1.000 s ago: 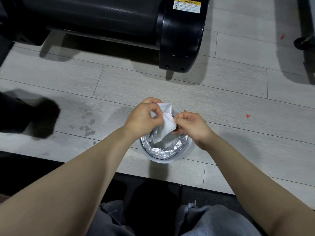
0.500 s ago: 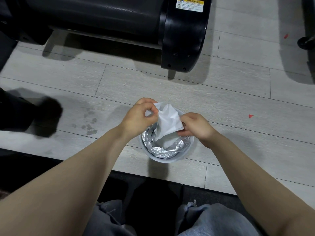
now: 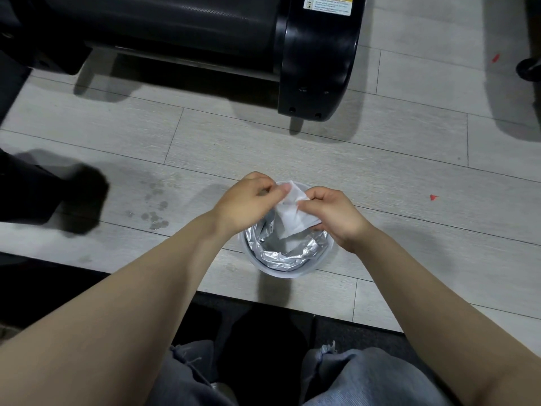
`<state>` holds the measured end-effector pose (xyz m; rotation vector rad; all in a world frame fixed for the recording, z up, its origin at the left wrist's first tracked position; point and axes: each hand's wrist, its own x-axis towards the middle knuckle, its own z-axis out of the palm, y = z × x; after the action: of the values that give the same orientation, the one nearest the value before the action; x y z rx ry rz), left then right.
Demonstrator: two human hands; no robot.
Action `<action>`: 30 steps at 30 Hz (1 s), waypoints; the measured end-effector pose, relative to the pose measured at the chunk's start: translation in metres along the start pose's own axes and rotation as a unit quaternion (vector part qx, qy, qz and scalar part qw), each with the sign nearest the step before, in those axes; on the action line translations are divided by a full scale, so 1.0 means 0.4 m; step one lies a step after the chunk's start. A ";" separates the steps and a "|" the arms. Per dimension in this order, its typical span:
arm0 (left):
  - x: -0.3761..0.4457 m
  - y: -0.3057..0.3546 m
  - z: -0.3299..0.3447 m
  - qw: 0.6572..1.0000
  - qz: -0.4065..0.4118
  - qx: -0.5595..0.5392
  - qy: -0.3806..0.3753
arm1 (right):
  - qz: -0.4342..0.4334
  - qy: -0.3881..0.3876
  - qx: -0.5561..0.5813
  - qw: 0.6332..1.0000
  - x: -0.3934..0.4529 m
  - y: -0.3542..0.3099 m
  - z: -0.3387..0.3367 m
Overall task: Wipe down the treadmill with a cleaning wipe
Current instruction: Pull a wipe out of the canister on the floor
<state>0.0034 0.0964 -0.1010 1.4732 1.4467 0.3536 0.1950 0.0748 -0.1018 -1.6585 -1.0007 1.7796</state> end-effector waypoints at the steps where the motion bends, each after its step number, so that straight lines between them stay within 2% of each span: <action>1: 0.001 0.007 0.001 1.000 -0.003 0.027 0.002 | -0.005 -0.002 -0.006 1.000 0.000 -0.002 0.003; 6: 0.004 0.017 -0.009 0.993 -0.011 0.116 0.017 | 0.004 0.018 0.006 1.000 0.000 0.006 0.007; 11: -0.006 0.014 -0.033 0.987 -0.050 0.147 0.031 | 0.000 0.077 -0.053 0.996 0.006 0.023 -0.007; 16: -0.008 0.000 -0.041 0.981 -0.077 0.173 0.046 | -0.009 0.099 -0.076 0.992 0.011 0.034 -0.015; 18: -0.012 -0.004 -0.032 0.980 -0.046 0.183 0.069 | -0.008 0.093 -0.047 0.995 0.013 0.033 -0.009; 23: -0.028 0.004 -0.010 0.964 0.123 0.181 0.151 | 0.031 0.076 0.084 0.993 0.015 0.025 0.012; 26: -0.025 0.006 0.000 0.965 0.124 0.197 0.124 | 0.058 0.053 0.158 0.984 0.012 0.022 0.018; 30: -0.019 -0.001 0.016 0.973 0.094 0.191 0.090 | 0.050 0.012 0.184 0.981 0.014 0.021 0.022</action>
<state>0.0064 0.0872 -0.1009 1.9388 1.5848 0.3449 0.1865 0.0723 -0.1121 -1.5116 -0.5405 1.8700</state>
